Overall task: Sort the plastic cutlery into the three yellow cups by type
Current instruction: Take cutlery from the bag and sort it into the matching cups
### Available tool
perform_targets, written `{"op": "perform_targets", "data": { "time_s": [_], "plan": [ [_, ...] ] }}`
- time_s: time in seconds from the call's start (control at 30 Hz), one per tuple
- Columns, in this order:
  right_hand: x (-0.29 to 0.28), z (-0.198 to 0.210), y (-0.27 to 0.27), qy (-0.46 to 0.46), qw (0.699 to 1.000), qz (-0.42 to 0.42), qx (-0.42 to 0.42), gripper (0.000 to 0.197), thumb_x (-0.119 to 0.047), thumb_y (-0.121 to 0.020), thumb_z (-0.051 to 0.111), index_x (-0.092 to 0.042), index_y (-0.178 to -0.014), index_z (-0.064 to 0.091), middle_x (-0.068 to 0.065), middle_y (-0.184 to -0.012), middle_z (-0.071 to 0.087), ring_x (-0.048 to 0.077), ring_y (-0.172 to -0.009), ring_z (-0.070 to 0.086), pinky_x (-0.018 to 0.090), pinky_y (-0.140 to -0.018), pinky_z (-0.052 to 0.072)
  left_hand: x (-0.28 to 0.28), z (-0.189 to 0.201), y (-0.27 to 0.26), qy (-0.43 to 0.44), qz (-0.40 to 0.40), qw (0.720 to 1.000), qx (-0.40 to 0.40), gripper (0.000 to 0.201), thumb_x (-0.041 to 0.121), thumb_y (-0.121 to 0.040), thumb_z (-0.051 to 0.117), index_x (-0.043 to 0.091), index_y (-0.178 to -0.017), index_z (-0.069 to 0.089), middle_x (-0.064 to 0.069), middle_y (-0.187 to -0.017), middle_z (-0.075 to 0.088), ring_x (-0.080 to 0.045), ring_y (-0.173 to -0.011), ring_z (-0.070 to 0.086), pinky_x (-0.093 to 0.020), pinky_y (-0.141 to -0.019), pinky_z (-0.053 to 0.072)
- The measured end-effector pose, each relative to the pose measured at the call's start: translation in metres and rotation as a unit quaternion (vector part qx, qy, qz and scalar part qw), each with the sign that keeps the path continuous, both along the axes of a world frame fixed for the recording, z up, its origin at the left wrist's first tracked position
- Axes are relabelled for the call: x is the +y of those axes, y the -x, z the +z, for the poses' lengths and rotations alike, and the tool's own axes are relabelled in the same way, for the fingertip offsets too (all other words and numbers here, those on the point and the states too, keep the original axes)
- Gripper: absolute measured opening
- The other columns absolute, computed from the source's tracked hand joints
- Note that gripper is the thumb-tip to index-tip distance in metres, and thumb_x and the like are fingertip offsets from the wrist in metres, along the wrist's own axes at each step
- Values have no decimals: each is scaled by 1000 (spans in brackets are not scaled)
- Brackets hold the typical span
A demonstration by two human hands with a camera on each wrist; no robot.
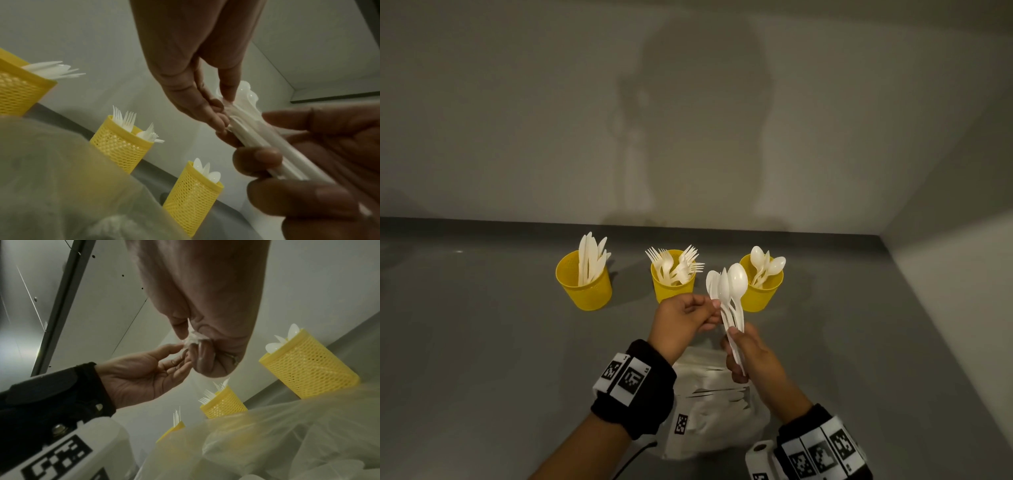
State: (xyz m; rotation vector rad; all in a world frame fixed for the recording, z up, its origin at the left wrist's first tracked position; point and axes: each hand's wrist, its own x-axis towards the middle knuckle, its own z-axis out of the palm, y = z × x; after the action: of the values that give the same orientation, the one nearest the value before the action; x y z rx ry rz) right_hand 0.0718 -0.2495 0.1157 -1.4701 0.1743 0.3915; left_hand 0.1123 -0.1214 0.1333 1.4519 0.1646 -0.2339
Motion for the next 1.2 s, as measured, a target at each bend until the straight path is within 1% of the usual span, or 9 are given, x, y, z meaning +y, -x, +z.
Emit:
{"op": "perform_targets", "data": {
  "time_s": [0.13, 0.37, 0.47, 0.57, 0.7, 0.87, 0.97, 1.03, 1.2],
  "plan": [
    [-1, -4, 2, 20, 999, 3, -35, 17, -15, -98, 33, -20, -90, 47, 1, -66, 40, 3, -39, 33, 16, -39, 28, -2, 5, -2, 3, -1, 999, 41, 15, 5, -85, 59, 8, -71, 62, 1, -57, 67, -5, -48, 65, -14, -52, 55],
    [-4, -14, 3, 68, 994, 23, -87, 25, -33, -94, 36, -12, -90, 47, 0, -64, 44, 6, -54, 45, 23, -60, 42, 8, 23, -13, -41, -12, 998, 44, 14, 6, -86, 57, 5, -73, 60, -9, -67, 64, -4, -45, 63, -15, -52, 55],
    [-5, -12, 1, -8, 997, 14, -70, 20, -24, -98, 33, -11, -92, 47, -1, -60, 45, 7, -54, 44, 18, -56, 42, 12, 31, -18, -42, -18, 998, 37, 12, 6, -86, 57, 3, -76, 62, -7, -66, 65, -5, -45, 63, -15, -52, 55],
    [-7, -14, -5, -143, 989, -30, -32, 19, -26, -89, 43, -13, -102, 48, -4, -55, 44, 9, -51, 43, 21, -51, 39, 19, 36, -26, -9, 19, 999, 39, 17, 8, -87, 56, 6, -72, 61, -4, -56, 66, -7, -45, 63, -17, -50, 56],
    [-16, -18, -6, -214, 972, -94, 34, 12, -20, -87, 41, -9, -87, 47, -2, -54, 45, 10, -51, 44, 22, -51, 38, 44, 47, -52, 3, 109, 994, -6, 17, 6, -89, 52, 6, -74, 59, 2, -43, 64, -4, -41, 61, -15, -48, 55],
    [-25, -25, 0, -7, 992, -118, 35, 21, -24, -96, 39, -14, -95, 58, 2, -81, 55, 15, -78, 52, 27, -76, 43, 60, 27, -86, -127, 146, 980, -56, 11, 5, -87, 56, 4, -79, 64, -4, -64, 65, -5, -48, 60, -17, -55, 55],
    [-26, -29, -5, 98, 989, -109, -32, 17, -18, -95, 41, -12, -93, 57, 3, -88, 50, 12, -79, 51, 12, -67, 42, 62, -2, -98, -208, 114, 971, -13, 8, 7, -84, 61, 1, -84, 66, -4, -66, 64, -14, -56, 59, -20, -60, 55],
    [-28, -30, -9, 140, 984, -93, -57, 15, -16, -94, 45, -12, -90, 59, 3, -88, 51, 9, -77, 52, 2, -60, 41, 63, -15, -100, -258, 83, 962, 11, 9, 7, -80, 67, 8, -71, 64, -3, -60, 61, -14, -52, 56, -16, -54, 51],
    [-35, -27, -17, 161, 986, -13, -47, 16, -15, -92, 50, -14, -78, 58, 0, -63, 51, 8, -55, 49, 10, -49, 41, 66, -18, -98, -286, 48, 956, 46, 27, 13, -71, 76, 15, -87, 55, -4, -62, 58, -16, -51, 55, -21, -55, 47]
  ]
}}
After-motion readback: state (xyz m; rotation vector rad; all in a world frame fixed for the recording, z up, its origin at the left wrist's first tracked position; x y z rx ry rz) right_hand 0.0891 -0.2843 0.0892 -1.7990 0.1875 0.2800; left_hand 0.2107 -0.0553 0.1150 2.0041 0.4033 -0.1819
